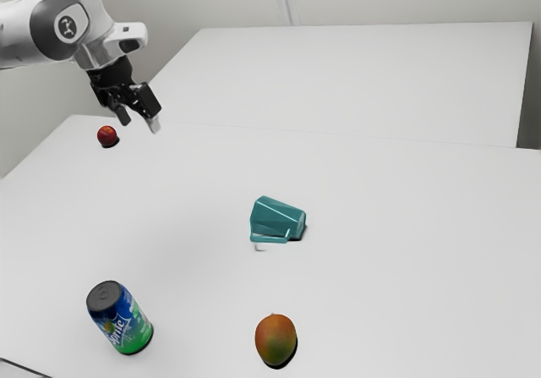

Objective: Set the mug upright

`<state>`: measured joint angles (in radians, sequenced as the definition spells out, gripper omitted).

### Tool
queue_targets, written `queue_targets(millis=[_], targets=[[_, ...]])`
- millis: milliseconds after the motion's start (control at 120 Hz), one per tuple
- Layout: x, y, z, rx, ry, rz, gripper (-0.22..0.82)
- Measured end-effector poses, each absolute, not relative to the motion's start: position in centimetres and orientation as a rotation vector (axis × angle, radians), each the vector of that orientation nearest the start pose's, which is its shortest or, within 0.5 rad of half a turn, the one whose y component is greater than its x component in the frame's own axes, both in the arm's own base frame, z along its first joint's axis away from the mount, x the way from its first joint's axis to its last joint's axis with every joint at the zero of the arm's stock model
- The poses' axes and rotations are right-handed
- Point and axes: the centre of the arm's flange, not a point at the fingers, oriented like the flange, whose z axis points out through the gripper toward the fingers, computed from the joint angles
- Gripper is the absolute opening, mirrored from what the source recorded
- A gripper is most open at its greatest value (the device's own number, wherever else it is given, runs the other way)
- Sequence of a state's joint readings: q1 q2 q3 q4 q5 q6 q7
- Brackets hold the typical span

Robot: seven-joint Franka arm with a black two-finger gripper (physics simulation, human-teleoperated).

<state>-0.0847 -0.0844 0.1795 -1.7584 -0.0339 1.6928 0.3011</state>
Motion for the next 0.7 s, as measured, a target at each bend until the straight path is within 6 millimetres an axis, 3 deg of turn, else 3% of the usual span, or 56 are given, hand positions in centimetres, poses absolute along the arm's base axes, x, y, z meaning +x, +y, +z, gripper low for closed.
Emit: queue_targets(millis=[167,383,567,700], targets=[[53.0,4.9,58.4,-3.185,0.304,-0.002,0.6],[53.1,4.6,51.0,-3.345,0.172,0.088,0.6],[52.8,3.2,46.6,-3.566,-0.041,0.094,0.6],[53.9,2.1,43.7,-3.665,-0.197,0.102,0.6]])
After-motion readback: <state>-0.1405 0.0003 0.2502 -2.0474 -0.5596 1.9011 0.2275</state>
